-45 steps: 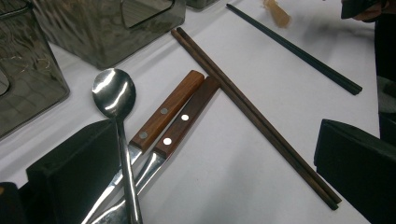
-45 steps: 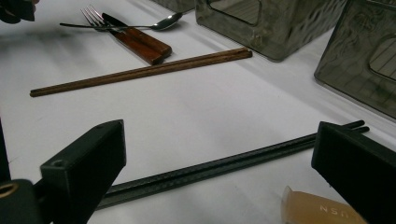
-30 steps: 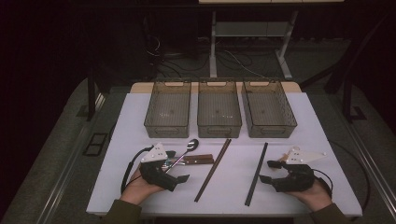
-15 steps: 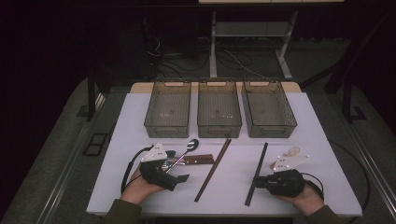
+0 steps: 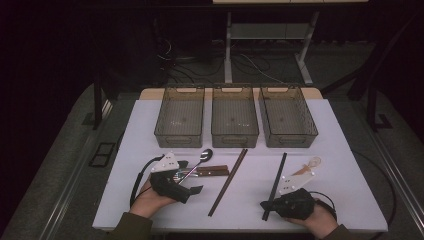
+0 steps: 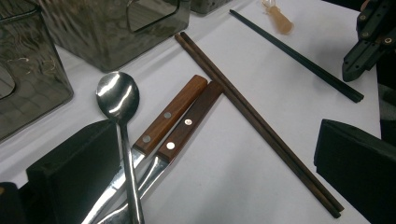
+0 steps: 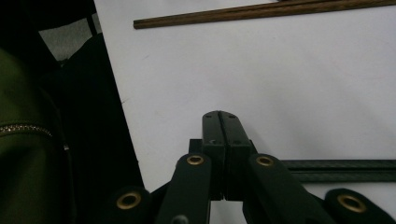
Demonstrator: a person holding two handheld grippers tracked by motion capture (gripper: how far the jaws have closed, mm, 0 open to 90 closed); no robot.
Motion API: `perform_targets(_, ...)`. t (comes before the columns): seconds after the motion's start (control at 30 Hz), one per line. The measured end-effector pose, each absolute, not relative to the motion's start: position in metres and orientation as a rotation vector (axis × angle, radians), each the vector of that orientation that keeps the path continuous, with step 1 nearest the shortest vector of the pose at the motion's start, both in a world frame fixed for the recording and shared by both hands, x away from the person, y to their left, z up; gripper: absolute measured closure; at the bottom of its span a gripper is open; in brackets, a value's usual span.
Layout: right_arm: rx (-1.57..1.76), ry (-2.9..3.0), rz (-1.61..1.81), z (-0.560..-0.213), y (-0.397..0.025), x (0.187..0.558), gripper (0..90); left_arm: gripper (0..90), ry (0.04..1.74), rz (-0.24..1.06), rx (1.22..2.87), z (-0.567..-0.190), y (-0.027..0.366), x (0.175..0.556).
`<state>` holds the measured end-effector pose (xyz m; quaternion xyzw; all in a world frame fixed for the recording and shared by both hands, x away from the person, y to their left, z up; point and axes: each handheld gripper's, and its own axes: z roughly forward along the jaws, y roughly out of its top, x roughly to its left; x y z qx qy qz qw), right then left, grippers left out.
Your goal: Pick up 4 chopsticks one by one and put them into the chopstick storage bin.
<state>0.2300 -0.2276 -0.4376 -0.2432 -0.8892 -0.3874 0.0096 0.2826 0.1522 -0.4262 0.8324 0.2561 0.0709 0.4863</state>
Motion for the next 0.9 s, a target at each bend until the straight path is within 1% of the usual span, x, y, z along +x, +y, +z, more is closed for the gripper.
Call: perform_targets(0.9, -0.675, -2.820, -1.093, -0.445, -0.210, 0.222, 88.9, 0.0, 0.637, 0.175, 2.026, -0.426, 0.152, 0.282)
